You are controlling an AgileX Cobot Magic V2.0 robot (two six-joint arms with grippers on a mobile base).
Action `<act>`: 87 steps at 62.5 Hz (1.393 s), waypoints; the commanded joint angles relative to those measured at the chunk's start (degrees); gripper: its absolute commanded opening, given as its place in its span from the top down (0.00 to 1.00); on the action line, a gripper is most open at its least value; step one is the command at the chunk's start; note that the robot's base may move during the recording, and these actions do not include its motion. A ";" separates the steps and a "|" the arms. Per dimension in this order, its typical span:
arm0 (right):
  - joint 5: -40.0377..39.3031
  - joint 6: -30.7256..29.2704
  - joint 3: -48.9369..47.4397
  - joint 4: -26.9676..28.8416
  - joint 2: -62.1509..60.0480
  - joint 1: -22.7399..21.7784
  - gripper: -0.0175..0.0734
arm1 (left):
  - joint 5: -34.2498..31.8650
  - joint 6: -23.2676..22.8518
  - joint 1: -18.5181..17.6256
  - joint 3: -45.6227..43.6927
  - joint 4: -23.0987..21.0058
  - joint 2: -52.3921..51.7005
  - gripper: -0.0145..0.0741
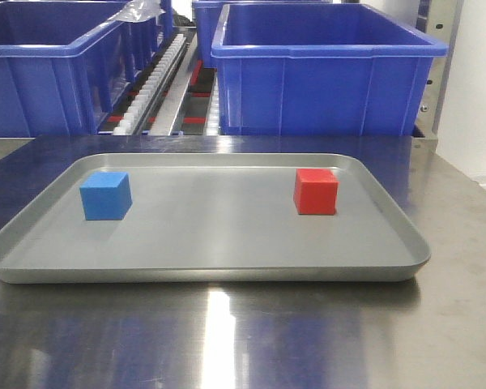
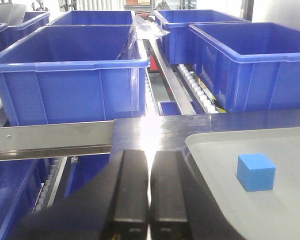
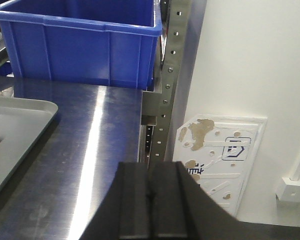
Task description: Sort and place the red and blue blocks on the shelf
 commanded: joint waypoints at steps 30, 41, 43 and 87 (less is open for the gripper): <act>-5.02 -0.01 -1.17 -0.17 -1.05 -0.34 0.74 | -4.49 -0.16 -0.39 1.48 -0.13 -1.13 0.70; -7.84 -0.01 -1.28 -0.17 -1.05 -0.34 0.74 | -4.49 -0.16 -0.39 1.48 -0.13 -1.13 0.70; -7.84 -0.01 -1.43 -0.17 -1.05 -0.34 0.74 | -4.49 -0.16 -0.39 1.48 -0.13 -1.13 0.70; -7.99 -0.01 -17.93 0.26 15.10 -0.34 0.74 | -4.49 -0.16 -0.39 1.48 -0.13 -1.13 0.70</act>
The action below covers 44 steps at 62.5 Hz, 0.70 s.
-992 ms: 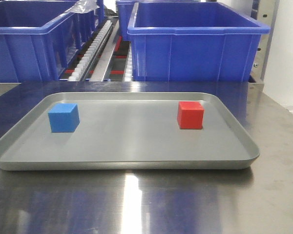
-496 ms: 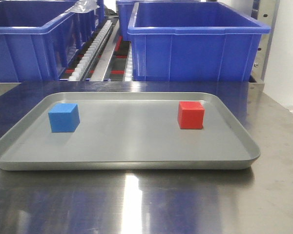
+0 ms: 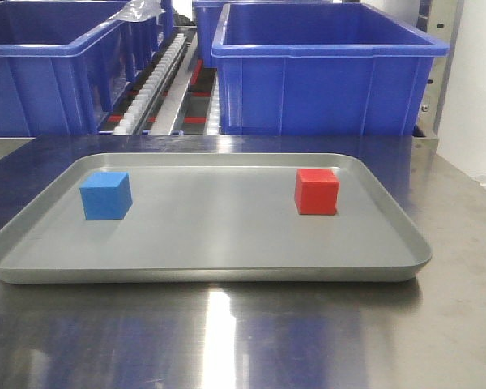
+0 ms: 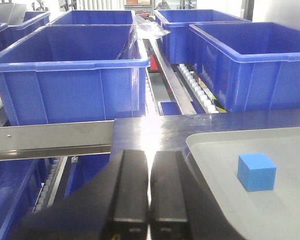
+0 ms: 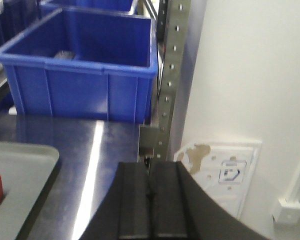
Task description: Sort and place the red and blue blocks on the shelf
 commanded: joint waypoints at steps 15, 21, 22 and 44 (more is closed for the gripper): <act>-2.20 -0.01 -8.18 -5.40 16.29 1.16 0.74 | -4.49 -0.16 -0.39 1.48 -0.13 -1.13 0.70; 1.67 -0.01 -12.31 -7.44 22.90 4.23 0.74 | -4.49 -0.16 -0.39 1.48 -0.13 -1.13 0.70; 1.96 -0.01 -12.90 -7.67 23.79 4.77 0.74 | -4.49 -0.16 -0.39 1.48 -0.13 -1.13 0.70; 14.76 25.40 -28.97 -15.10 46.67 20.40 0.74 | -4.49 -0.16 -0.39 1.48 -0.13 -1.13 0.70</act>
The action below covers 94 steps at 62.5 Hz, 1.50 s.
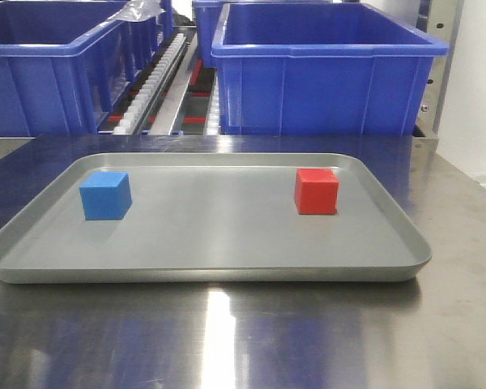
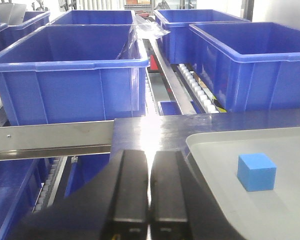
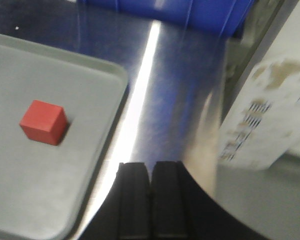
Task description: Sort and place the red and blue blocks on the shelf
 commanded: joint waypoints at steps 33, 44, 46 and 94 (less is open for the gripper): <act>24.12 36.28 -25.67 -15.96 25.06 17.58 0.20 | -4.49 -0.16 -0.39 1.48 -0.13 -1.13 0.70; 26.08 36.28 -32.52 -11.49 28.71 18.64 0.20 | -4.49 -0.16 -0.39 1.48 -0.13 -1.13 0.70; 25.78 36.22 -33.39 -10.40 29.20 18.64 0.20 | -4.49 -0.16 -0.39 1.48 -0.13 -1.13 0.70; 39.83 17.44 -50.91 5.32 43.02 14.45 0.20 | -4.49 -0.16 -0.39 1.48 -0.13 -1.13 0.70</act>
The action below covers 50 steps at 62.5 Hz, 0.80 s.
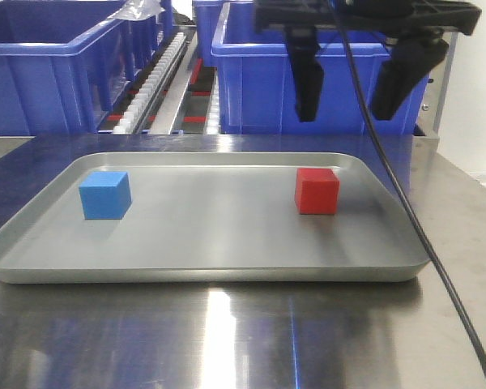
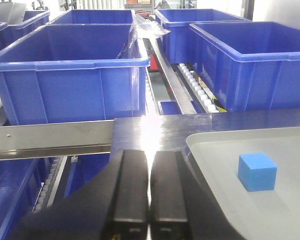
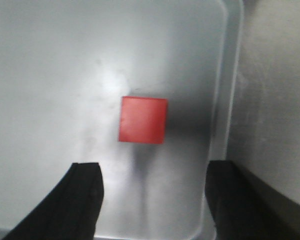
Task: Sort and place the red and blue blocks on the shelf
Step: 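Lower the open right gripper around the red cube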
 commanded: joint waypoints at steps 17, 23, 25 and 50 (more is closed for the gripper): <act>-4.90 -2.43 -2.45 2.09 1.20 -1.01 0.20 | -4.49 -0.16 -0.39 1.48 -0.13 -1.13 0.70; -5.44 -2.51 -2.45 2.18 2.03 -1.01 0.20 | -4.49 -0.16 -0.39 1.48 -0.13 -1.13 0.70; -5.54 -2.51 -2.45 2.18 2.19 -1.06 0.20 | -4.49 -0.16 -0.39 1.48 -0.13 -1.13 0.70; -6.59 -2.56 -2.45 1.99 5.61 -1.60 0.20 | -4.49 -0.16 -0.39 1.48 -0.13 -1.13 0.70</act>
